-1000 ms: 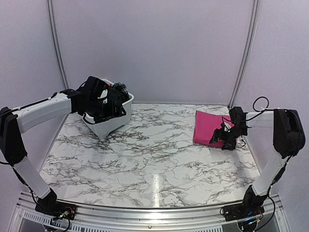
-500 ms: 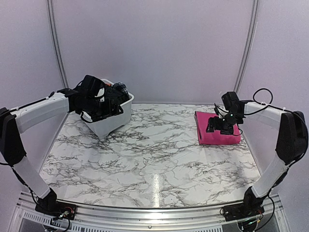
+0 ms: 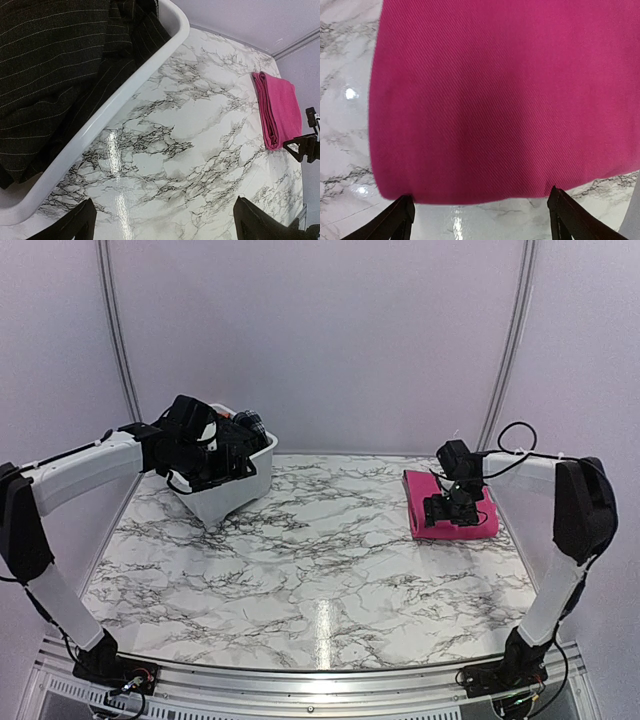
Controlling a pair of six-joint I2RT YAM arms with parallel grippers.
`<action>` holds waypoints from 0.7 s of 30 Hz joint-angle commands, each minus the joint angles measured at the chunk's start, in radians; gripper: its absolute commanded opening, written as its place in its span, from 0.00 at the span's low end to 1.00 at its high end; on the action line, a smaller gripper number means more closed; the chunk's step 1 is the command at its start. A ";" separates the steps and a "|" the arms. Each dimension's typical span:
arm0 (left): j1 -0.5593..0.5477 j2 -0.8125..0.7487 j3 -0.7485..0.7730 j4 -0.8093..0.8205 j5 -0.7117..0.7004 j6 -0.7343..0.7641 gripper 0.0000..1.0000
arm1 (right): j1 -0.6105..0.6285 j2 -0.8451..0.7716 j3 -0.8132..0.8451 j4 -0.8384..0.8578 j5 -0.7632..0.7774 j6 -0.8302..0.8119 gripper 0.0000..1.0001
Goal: Fold and stack the mixed laundry pile
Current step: Move the rectangle-folded trousers to the corner of the board.
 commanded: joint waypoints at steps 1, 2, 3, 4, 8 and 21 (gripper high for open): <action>0.007 -0.058 -0.018 -0.018 -0.015 0.026 0.99 | 0.002 0.100 0.026 0.040 0.045 0.008 0.89; 0.007 -0.065 -0.022 -0.018 -0.019 0.027 0.99 | -0.006 0.119 0.034 0.040 0.046 0.004 0.89; 0.008 -0.071 -0.027 -0.018 -0.023 0.027 0.99 | -0.017 0.134 0.043 0.043 0.042 -0.003 0.89; 0.009 -0.079 -0.036 -0.018 -0.027 0.027 0.99 | -0.030 0.145 0.051 0.052 0.035 -0.010 0.89; 0.013 -0.103 -0.054 -0.022 -0.031 0.029 0.99 | -0.112 0.193 0.094 0.072 0.005 -0.062 0.89; 0.040 -0.134 -0.058 -0.056 -0.057 0.057 0.99 | -0.289 0.363 0.264 0.106 -0.064 -0.241 0.87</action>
